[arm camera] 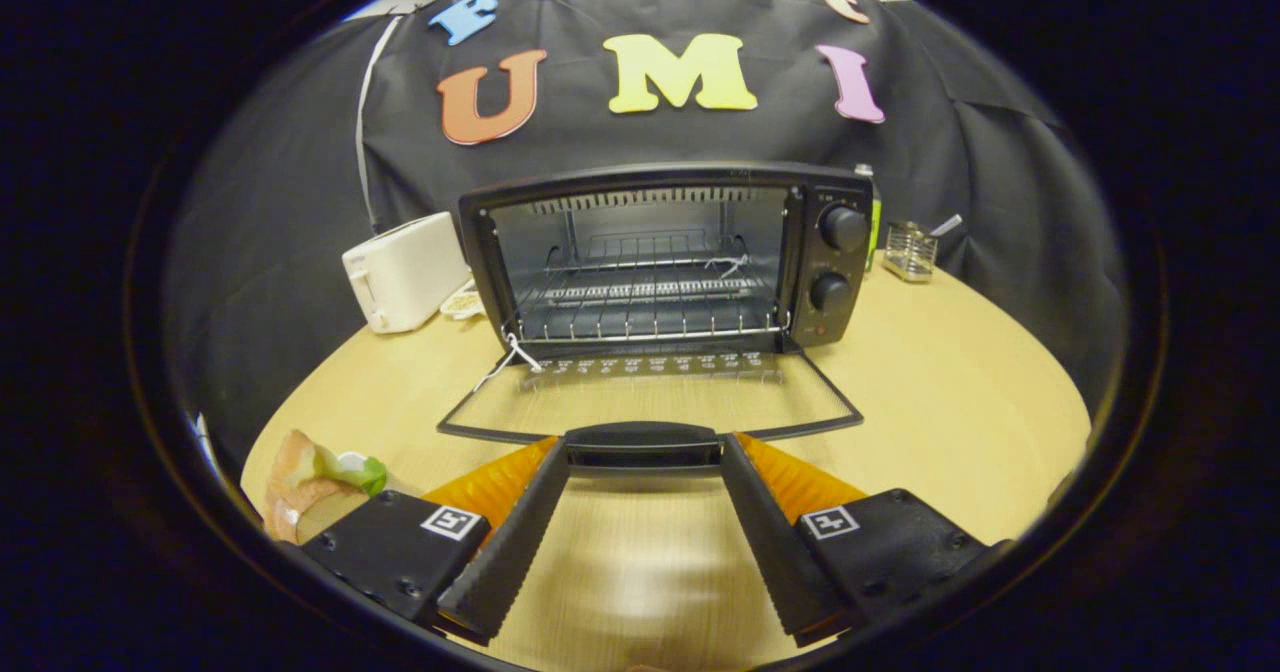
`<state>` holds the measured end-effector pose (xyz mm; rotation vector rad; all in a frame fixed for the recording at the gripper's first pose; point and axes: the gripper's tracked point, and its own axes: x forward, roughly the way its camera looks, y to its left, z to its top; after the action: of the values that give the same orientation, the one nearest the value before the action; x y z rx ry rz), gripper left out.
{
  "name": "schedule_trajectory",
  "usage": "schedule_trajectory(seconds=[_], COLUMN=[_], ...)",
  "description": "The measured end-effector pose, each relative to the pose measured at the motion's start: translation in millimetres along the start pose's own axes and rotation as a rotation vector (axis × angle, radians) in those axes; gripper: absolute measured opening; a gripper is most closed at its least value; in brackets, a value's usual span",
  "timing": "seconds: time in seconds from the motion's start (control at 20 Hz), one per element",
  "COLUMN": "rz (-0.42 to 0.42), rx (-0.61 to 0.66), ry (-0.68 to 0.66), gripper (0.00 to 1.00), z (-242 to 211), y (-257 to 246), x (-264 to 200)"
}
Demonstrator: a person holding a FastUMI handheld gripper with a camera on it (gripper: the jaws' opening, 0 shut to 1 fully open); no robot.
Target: Open the toaster oven, put the food inside, and close the toaster oven door.
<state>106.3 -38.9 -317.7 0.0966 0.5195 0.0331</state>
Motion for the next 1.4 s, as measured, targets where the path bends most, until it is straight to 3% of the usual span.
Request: schedule_trajectory(seconds=[0.45, 0.65, 0.9, 1.0, 1.25, 1.4], rz=[0.021, 0.143, 0.213, 0.278, 0.375, 0.474], rx=[0.003, 0.112, 0.193, 0.221, 0.267, 0.308], ry=[0.054, 0.071, 0.101, 0.101, 0.136, 0.189], gripper=[0.98, 0.96, 0.97, 0.97, 0.93, 0.90], z=[7, 28, 47, 55, 65, 60], y=[-2, 20, 31, 45, 63, 82], x=[-50, -81, -102, -109, -107, -102])
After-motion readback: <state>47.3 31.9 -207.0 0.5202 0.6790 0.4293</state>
